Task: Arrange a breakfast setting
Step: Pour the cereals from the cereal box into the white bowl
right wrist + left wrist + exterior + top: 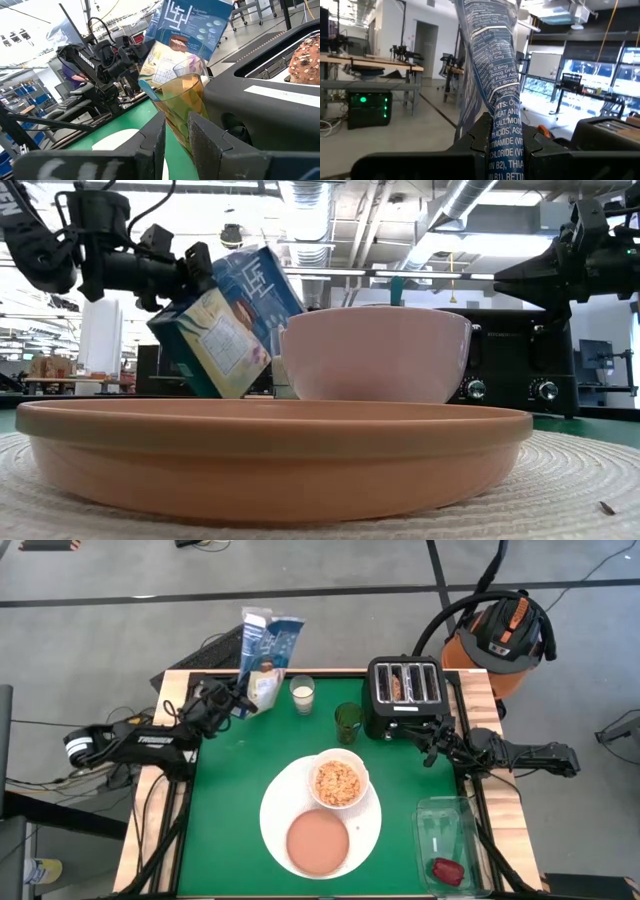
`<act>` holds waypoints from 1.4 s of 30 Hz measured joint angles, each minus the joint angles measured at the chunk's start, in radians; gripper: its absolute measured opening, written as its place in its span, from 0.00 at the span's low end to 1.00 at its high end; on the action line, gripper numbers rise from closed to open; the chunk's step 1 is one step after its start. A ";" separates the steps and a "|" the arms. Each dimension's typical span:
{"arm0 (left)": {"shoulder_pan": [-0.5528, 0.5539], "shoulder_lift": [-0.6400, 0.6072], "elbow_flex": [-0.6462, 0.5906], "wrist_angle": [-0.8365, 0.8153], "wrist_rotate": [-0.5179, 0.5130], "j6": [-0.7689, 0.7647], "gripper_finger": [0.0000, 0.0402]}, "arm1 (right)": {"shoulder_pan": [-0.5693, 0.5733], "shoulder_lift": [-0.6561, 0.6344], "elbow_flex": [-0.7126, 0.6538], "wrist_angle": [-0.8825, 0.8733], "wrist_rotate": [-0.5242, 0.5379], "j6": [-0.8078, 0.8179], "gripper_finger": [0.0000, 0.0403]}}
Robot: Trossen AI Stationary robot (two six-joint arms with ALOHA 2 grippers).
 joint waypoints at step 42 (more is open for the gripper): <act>-0.003 -0.205 -0.155 -0.275 0.089 -0.241 0.26 | 0.000 0.000 0.000 0.000 0.000 0.000 0.27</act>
